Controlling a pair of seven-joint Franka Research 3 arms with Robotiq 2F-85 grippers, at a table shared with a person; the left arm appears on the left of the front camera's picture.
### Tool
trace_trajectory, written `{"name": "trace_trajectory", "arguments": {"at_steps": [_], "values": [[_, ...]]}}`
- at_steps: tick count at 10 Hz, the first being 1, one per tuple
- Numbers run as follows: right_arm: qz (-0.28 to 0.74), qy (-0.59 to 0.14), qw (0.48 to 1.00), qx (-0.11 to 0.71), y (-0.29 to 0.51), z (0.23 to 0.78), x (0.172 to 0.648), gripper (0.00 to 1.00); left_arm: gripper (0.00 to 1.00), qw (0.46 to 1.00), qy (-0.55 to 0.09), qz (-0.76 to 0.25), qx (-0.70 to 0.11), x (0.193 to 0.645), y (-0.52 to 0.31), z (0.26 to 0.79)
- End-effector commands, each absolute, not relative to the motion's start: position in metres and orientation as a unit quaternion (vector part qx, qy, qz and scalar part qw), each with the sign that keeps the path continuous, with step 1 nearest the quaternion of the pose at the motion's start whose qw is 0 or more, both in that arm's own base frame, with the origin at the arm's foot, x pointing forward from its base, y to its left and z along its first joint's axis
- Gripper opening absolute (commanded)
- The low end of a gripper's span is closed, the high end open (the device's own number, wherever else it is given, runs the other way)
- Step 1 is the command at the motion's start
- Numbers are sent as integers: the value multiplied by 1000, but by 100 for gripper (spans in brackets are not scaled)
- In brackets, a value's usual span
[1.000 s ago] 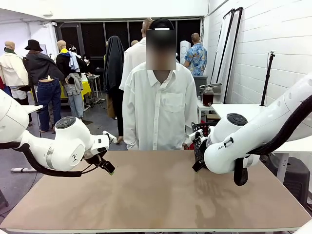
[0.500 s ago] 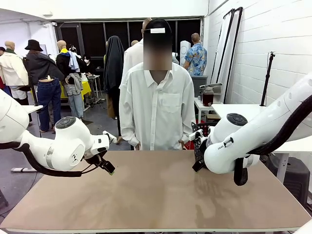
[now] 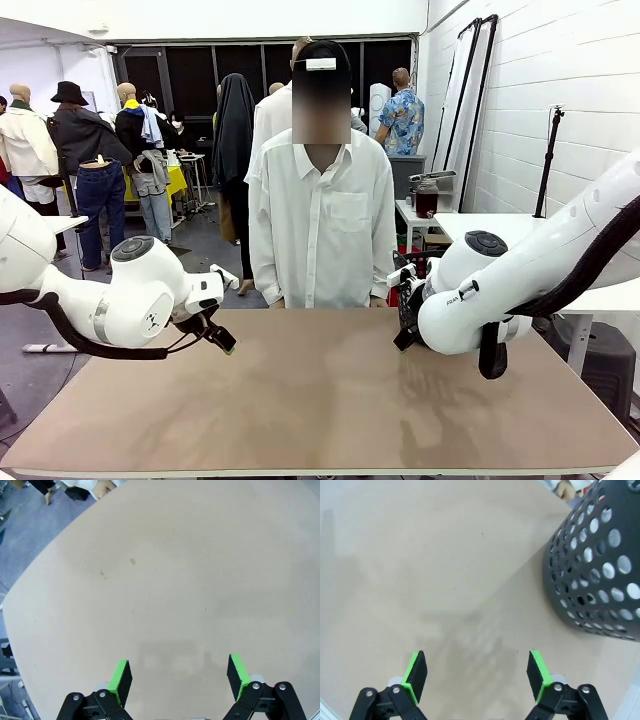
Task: Fold the training pants.
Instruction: Grab both ends of the Training pants handed by a person.
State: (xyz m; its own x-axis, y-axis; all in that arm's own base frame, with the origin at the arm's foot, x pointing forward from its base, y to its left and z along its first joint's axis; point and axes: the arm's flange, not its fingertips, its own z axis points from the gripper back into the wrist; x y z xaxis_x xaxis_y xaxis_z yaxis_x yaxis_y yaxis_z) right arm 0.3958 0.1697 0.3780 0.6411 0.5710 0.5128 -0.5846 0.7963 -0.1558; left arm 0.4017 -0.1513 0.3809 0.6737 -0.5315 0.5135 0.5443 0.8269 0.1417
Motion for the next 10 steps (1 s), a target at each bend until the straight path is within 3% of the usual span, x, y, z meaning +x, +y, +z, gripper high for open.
{"name": "trace_trajectory", "arguments": {"at_steps": [1,10], "values": [[306,-278,910,40,172,401,395,100,100,908,-292,-301,-8,388,-142,411],[292,-343,892,34,153,520,365,100,100,897,-304,-322,2,346,-157,527]]}}
